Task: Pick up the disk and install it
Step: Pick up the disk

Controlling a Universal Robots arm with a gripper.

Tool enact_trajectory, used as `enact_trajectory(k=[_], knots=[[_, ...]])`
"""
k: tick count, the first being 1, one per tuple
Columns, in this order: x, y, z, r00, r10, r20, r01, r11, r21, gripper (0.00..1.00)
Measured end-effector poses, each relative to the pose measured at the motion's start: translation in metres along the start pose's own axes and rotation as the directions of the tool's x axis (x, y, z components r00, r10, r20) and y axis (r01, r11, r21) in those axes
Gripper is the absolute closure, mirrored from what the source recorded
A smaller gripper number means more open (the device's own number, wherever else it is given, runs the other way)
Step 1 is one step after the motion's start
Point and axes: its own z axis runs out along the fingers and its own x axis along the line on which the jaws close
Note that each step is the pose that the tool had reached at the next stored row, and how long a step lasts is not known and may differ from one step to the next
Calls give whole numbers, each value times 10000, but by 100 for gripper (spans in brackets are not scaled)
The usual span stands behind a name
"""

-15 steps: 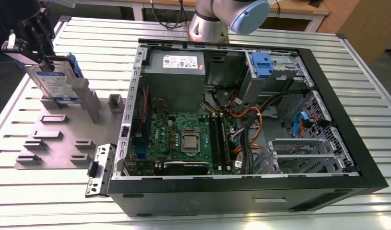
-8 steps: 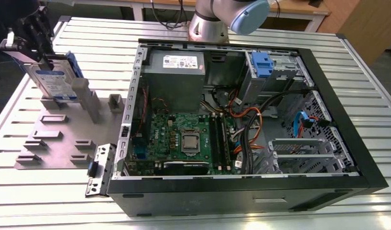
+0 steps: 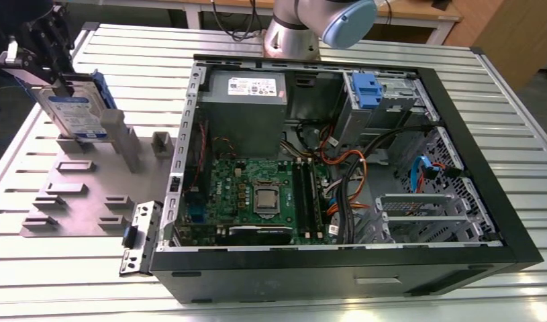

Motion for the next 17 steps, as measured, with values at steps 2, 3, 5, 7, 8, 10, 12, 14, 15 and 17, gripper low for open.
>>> enact_trajectory(k=[2, 3, 5, 7, 8, 10, 12, 14, 15, 17], knots=[[0, 0, -4, 10000, 0, -1, 0, 10000, -2, 65], [0, 0, -6, 10000, 0, -1, 0, 10000, -1, 65], [0, 0, -11, 10000, 0, -1, 0, 10000, -1, 65], [-1, 0, -21, 10000, 0, -1, 0, 10000, -1, 65], [-1, 1, -29, 10000, 1, -1, -1, 10000, 0, 65], [-1, 1, -40, 10000, 0, -1, 0, 10000, -1, 65], [-1, 1, -49, 10000, 0, 0, 0, 10000, 0, 65], [-2, 1, -59, 10000, 0, -1, 0, 10000, 0, 65], [-2, 1, -64, 10000, 0, -1, 0, 10000, -1, 65], [-2, 2, -77, 10000, 0, -1, 0, 10000, -1, 65]])
